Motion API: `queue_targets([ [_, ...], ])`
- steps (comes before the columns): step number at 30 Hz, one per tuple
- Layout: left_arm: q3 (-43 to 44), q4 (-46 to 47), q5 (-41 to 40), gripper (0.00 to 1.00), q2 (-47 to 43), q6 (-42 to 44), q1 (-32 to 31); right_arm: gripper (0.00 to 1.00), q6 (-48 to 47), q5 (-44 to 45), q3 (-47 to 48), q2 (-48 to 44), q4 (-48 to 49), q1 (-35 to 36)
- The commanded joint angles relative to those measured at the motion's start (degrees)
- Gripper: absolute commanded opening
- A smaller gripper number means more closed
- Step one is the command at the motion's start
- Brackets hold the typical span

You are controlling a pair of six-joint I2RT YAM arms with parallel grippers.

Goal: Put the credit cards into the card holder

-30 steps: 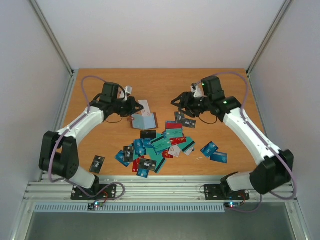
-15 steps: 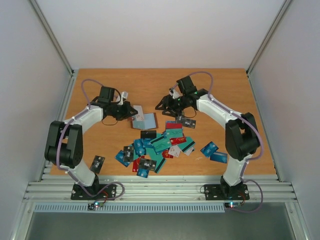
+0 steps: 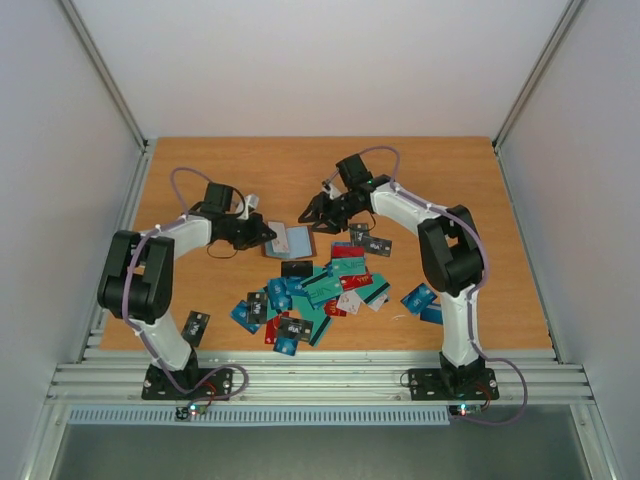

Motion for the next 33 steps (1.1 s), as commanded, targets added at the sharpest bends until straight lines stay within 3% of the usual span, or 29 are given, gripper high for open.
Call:
queue_targets([
  [1, -0.14, 2.37, -0.63, 0.0, 1.61, 2.97, 0.33, 0.47, -1.3, -2.29, 2.62, 2.63, -0.59, 0.7],
  [14, -0.38, 2.66, -1.8, 0.0, 3.18, 3.65, 0.33, 0.46, -1.96, -3.47, 4.86, 8.56, -1.33, 0.7],
  [33, -0.65, 7.9, 1.08, 0.0, 7.43, -4.68, 0.33, 0.43, -3.26, -2.48, 1.25, 10.79, -0.64, 0.66],
])
